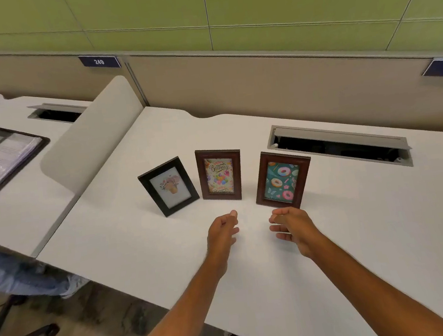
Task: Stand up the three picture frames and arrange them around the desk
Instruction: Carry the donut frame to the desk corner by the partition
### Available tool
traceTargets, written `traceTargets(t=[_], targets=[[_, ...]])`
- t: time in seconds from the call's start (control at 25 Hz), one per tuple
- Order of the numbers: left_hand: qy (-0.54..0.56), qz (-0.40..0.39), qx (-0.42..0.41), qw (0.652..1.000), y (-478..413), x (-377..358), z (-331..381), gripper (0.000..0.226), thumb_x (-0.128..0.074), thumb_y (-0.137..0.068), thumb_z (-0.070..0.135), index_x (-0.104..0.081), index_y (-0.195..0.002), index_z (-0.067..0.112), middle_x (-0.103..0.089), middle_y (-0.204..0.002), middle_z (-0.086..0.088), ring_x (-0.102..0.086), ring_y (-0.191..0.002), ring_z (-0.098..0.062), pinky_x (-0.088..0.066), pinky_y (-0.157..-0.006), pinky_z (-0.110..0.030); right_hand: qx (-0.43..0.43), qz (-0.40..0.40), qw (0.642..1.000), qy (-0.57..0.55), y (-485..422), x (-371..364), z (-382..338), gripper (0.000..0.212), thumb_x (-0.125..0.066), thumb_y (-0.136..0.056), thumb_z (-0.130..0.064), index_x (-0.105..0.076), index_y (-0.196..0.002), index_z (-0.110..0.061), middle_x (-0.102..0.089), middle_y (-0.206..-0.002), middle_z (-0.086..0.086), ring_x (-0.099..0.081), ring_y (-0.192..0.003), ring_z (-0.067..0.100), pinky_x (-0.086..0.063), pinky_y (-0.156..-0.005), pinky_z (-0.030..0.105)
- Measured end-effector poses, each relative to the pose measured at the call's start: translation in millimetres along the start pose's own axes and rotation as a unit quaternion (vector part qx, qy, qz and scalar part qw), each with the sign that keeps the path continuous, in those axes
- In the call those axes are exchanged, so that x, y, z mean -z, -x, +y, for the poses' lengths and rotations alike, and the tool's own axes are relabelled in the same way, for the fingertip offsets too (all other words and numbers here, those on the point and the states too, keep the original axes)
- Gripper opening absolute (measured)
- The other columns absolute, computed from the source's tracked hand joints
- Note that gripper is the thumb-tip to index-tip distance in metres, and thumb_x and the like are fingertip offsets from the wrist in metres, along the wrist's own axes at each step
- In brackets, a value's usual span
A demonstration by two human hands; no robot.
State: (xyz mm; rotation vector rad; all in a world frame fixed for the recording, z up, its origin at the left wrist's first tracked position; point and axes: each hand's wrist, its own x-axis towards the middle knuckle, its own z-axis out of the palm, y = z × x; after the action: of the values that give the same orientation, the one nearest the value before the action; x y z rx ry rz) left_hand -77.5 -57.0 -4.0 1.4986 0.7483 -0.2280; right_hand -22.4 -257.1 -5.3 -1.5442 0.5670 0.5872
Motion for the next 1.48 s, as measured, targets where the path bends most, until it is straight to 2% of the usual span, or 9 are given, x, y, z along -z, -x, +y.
traceTargets(t=[0.2, 0.4, 0.48, 0.6, 0.72, 0.84, 1.0, 1.12, 1.48], targets=[[0.005, -0.047, 0.009, 0.999, -4.4, -9.1, 8.7, 0.048, -0.058, -0.11, 0.051, -0.062, -0.144, 0.017, -0.069, -0.145, -0.008, -0.068, -0.13, -0.029, -0.054, -0.113, -0.048, -0.004, 0.031, 0.999, 0.012, 2.4, -0.7, -2.6, 0.017, -0.071, -0.102, -0.009, -0.071, -0.119, -0.013, -0.075, -0.12, 0.012, -0.074, -0.107, 0.029, -0.063, -0.088, 0.041], [0.031, -0.122, -0.024, 0.992, -28.9, -36.7, 41.3, 0.072, -0.044, -0.109, 0.065, -0.04, -0.168, 0.022, -0.047, -0.169, -0.001, -0.046, -0.153, -0.025, -0.038, -0.127, -0.048, 0.042, 0.198, 0.977, -0.064, -15.9, 20.3, -20.1, 0.027, -0.067, -0.098, 0.002, -0.07, -0.124, -0.007, -0.072, -0.126, 0.015, -0.071, -0.117, 0.034, -0.063, -0.093, 0.045], [0.032, -0.15, -0.038, 0.987, -37.2, -50.3, 56.0, 0.076, -0.037, -0.108, 0.071, -0.031, -0.172, 0.03, -0.038, -0.173, 0.009, -0.032, -0.161, -0.018, -0.027, -0.133, -0.047, 0.062, 0.24, 0.966, -0.076, -23.5, 27.1, -31.5, 0.025, -0.068, -0.102, -0.007, -0.068, -0.127, -0.008, -0.07, -0.132, 0.012, -0.067, -0.124, 0.033, -0.06, -0.1, 0.046], [0.004, -0.193, -0.052, 0.98, -53.5, -64.9, 68.7, 0.076, -0.031, -0.104, 0.079, -0.032, -0.169, 0.039, -0.041, -0.15, 0.023, -0.038, -0.142, -0.001, -0.026, -0.12, -0.034, 0.056, 0.177, 0.98, -0.079, -29.0, 25.6, -50.3, 0.035, -0.055, -0.111, -0.046, -0.06, -0.13, -0.017, -0.064, -0.131, 0.002, -0.06, -0.125, 0.026, -0.05, -0.109, 0.046], [-0.005, -0.229, -0.073, 0.971, -70.0, -73.1, 73.0, 0.071, -0.03, -0.105, 0.078, -0.048, -0.16, 0.037, -0.059, -0.148, 0.022, -0.057, -0.122, 0.014, -0.037, -0.107, -0.021, 0.056, 0.104, 0.99, -0.072, -37.8, 24.6, -58.8, 0.053, -0.035, -0.108, -0.068, -0.063, -0.126, -0.027, -0.068, -0.121, -0.001, -0.066, -0.111, 0.019, -0.044, -0.109, 0.043], [0.001, -0.226, -0.082, 0.971, -76.6, -75.6, 74.3, 0.063, -0.035, -0.102, 0.08, -0.058, -0.149, 0.042, -0.073, -0.135, 0.023, -0.067, -0.118, 0.011, -0.045, -0.092, -0.015, 0.066, 0.099, 0.99, -0.076, -45.5, 25.0, -63.5, 0.06, -0.033, -0.106, -0.071, -0.065, -0.127, -0.026, -0.072, -0.119, 0.001, -0.07, -0.102, 0.016, -0.05, -0.096, 0.038], [-0.005, -0.239, -0.106, 0.965, -73.1, -83.2, 72.9, 0.059, -0.044, -0.094, 0.086, -0.061, -0.137, 0.049, -0.076, -0.125, 0.029, -0.07, -0.114, 0.014, -0.056, -0.082, -0.006, 0.059, 0.083, 0.99, -0.092, -46.0, 34.0, -61.8, 0.056, -0.034, -0.102, -0.077, -0.067, -0.112, -0.033, -0.075, -0.113, -0.004, -0.073, -0.103, 0.016, -0.058, -0.087, 0.035], [-0.01, -0.251, -0.119, 0.961, -66.7, -101.9, 78.7, 0.06, -0.046, -0.09, 0.089, -0.063, -0.132, 0.05, -0.077, -0.122, 0.03, -0.071, -0.114, 0.012, -0.055, -0.077, -0.003, 0.066, 0.078, 0.989, -0.111, -41.4, 54.2, -57.4, 0.058, -0.036, -0.099, -0.08, -0.065, -0.118, -0.035, -0.075, -0.112, -0.008, -0.074, -0.105, 0.015, -0.06, -0.081, 0.031], [-0.1, -0.324, -0.169, 0.926, -27.2, -233.2, 99.7, 0.064, -0.031, -0.104, 0.077, -0.056, -0.151, 0.041, -0.076, -0.128, 0.026, -0.068, -0.118, 0.013, -0.053, -0.079, 0.001, 0.129, 0.152, 0.963, -0.183, -21.4, 190.9, -61.7, 0.061, -0.042, -0.085, -0.085, -0.069, -0.116, -0.039, -0.077, -0.117, -0.01, -0.074, -0.109, 0.012, -0.059, -0.085, 0.029]])
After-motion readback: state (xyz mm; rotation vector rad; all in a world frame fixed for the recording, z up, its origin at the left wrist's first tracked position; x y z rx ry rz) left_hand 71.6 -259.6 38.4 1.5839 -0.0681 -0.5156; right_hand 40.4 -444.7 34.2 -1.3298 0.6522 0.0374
